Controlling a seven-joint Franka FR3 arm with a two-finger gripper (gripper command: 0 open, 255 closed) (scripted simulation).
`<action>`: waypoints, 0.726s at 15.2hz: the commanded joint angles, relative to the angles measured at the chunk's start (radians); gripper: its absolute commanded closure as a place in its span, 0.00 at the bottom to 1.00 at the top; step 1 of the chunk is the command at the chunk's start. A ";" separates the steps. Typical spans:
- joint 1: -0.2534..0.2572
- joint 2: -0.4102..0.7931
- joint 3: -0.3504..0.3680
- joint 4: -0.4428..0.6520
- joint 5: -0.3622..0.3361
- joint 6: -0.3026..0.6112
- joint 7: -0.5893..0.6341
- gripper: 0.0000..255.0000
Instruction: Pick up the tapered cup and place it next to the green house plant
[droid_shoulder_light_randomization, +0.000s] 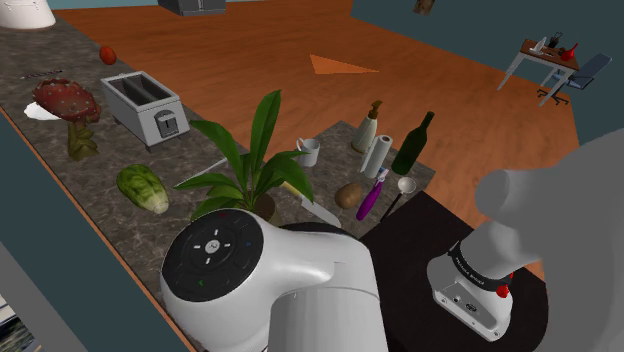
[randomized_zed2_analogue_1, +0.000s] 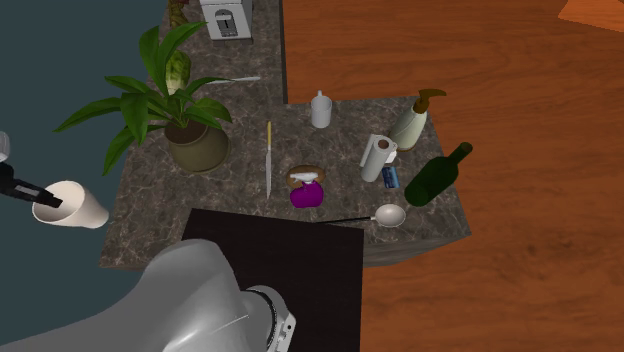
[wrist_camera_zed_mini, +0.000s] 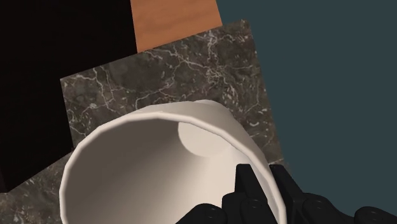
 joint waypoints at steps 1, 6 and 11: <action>-0.033 -0.101 0.040 0.002 0.013 0.021 -0.001 1.00; -0.103 -0.125 0.125 -0.001 0.022 0.076 -0.002 1.00; -0.181 -0.149 0.218 0.001 0.019 0.133 0.005 1.00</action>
